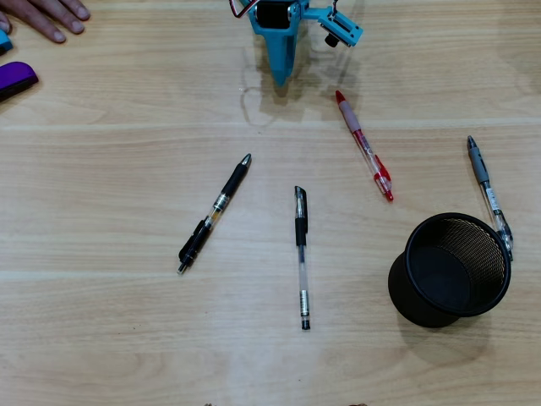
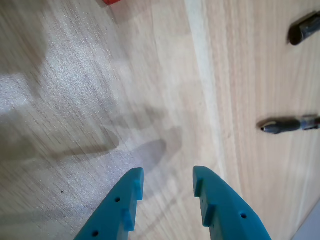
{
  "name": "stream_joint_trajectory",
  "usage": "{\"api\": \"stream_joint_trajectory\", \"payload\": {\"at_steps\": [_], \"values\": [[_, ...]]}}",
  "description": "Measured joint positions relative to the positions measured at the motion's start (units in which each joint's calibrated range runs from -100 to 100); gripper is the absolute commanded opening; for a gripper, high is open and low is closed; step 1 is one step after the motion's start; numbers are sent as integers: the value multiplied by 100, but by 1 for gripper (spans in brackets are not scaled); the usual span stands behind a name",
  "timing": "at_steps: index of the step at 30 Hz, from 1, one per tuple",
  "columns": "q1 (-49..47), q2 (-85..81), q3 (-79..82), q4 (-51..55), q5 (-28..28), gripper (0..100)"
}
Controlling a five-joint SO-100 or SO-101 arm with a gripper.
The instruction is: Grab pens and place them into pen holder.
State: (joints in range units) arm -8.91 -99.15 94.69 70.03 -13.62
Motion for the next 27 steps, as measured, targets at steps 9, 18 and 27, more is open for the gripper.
{"api": "stream_joint_trajectory", "payload": {"at_steps": [9, 18, 27], "values": [[388, 8, 35, -43, 0, 12], [481, 8, 35, -43, 0, 12], [481, 8, 35, -43, 0, 12]]}}
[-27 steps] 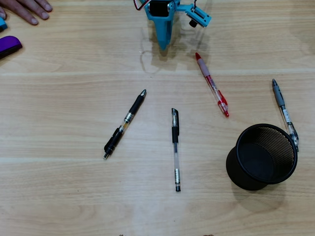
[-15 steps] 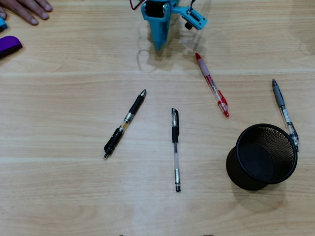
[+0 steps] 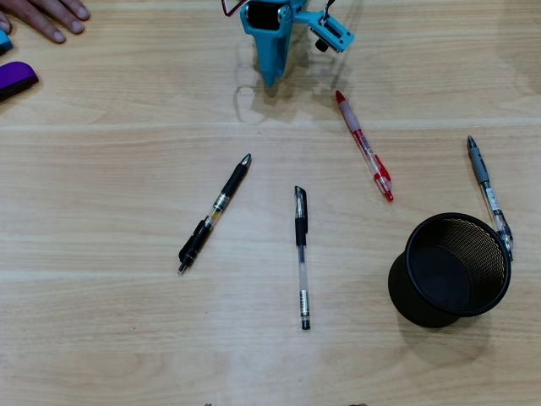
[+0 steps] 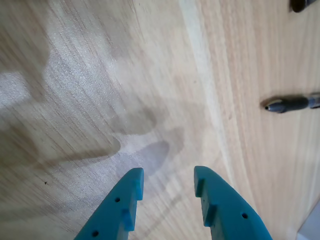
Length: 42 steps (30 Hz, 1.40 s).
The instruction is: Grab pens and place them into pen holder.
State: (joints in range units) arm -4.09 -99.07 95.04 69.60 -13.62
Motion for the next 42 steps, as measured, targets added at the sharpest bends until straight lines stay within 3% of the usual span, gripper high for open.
{"api": "stream_joint_trajectory", "payload": {"at_steps": [9, 15, 21, 25, 29, 30, 31, 32, 36, 39, 42], "values": [[93, 0, -35, 0, -83, 13], [481, 339, -1762, -241, -548, 19], [473, 2615, -3692, -1895, -1038, 27], [397, 5154, -5533, -2127, -1570, 28], [464, 7863, -7720, -1481, -2238, 31], [515, 8608, -8429, -1016, -2514, 31], [659, 10664, -10536, 698, -3443, 31], [692, 11113, -10969, 1085, -3615, 32], [718, 13339, -13670, 2636, -4085, 32], [734, 15176, -15972, 2834, -4147, 32], [734, 15878, -17193, 2877, -4184, 32]]}}
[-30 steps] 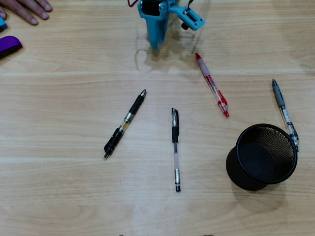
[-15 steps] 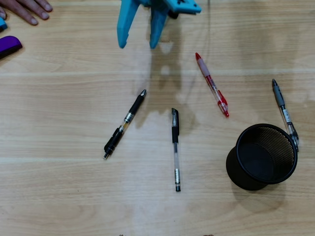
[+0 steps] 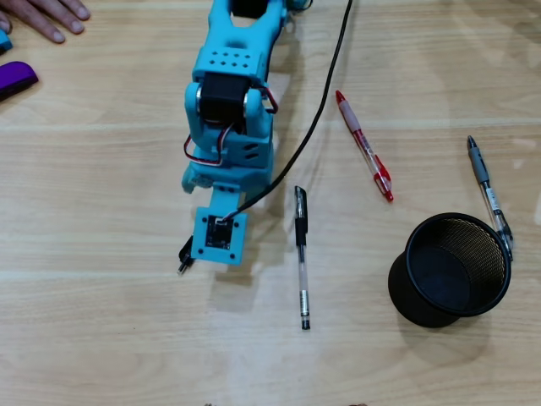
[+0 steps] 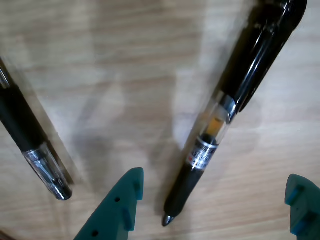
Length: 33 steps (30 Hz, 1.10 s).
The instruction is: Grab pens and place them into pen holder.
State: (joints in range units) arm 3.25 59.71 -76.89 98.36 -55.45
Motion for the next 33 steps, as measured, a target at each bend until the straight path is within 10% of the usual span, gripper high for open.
{"api": "stream_joint_trajectory", "payload": {"at_steps": [7, 11, 24, 33], "values": [[144, 288, -115, 0, 0, 28], [338, 389, 505, 0, -10, 0], [616, -17, 1000, 0, 235, 2], [228, -1507, -1700, -267, 579, 2]]}}
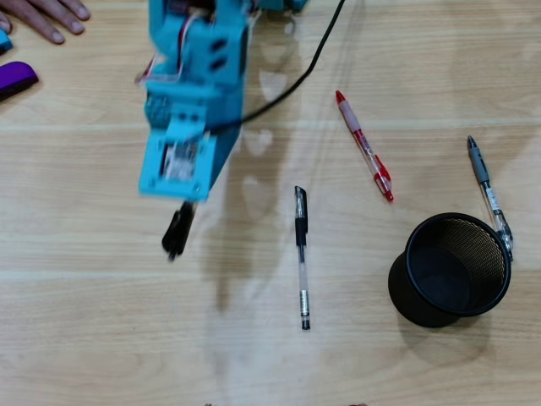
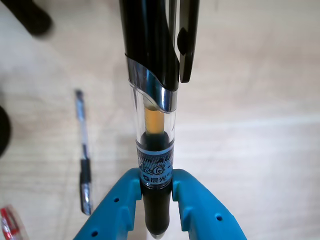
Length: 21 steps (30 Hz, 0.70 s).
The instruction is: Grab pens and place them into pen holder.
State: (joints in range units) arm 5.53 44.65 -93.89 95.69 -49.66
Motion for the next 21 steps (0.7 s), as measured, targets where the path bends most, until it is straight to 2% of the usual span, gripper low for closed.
{"api": "stream_joint_trajectory", "payload": {"at_steps": [3, 7, 12, 17, 21], "values": [[-507, -457, -80, -663, 104, 2], [-1351, -1033, 770, -1611, 396, 2], [-2347, -1837, 3479, -3712, 835, 2], [-2837, -2074, 6162, -6064, 913, 2], [-2938, -2074, 7100, -6804, 913, 2]]}}
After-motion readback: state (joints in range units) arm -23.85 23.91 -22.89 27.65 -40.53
